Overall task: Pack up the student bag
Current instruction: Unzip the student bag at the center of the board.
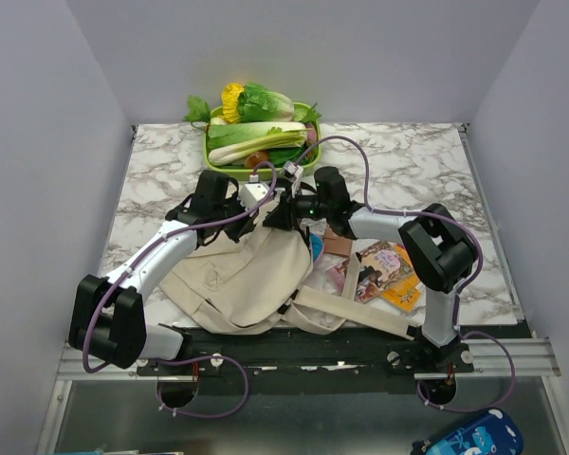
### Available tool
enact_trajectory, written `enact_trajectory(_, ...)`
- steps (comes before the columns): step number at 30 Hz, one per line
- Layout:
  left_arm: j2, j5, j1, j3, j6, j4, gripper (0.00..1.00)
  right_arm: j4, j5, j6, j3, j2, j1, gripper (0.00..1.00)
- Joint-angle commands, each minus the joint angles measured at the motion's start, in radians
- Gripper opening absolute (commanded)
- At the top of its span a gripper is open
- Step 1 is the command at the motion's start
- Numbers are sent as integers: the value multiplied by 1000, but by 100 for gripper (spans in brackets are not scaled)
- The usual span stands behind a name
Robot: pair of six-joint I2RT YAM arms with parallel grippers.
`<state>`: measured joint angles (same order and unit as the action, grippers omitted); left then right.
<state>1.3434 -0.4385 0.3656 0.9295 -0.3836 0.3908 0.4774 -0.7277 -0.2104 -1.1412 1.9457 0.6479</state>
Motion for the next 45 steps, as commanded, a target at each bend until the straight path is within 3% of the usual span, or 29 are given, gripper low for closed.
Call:
enact_trajectory(1,-1,-14,-4,15,8,-23,0,3,-45,3,23,19,16,27)
enact_trajectory(3,-4,-11,-5,12,8,-24,0,4,-41,8,32,16,16,13)
enact_trajectory(4,-4,-6,-5,12,6,-21,0,6,-36,8,35,15,16,1)
enact_trajectory(12,-26,26,-16,0,-18,5,0,-2,66,17,44,-19,-10,1)
enact_trajectory(22,-52,116,-65,-73,-66,29,0,3,86,34,72,-99,-63,1)
enact_trajectory(29,-87,73,-160,-96,-136,173,0,6,111,54,110,-119,-68,1)
enact_trajectory(36,-231,96,-191,-156,-259,350,0,15,252,88,155,-152,-70,1)
enact_trajectory(45,-196,136,-244,-175,-362,456,0,46,448,104,190,-203,-74,1)
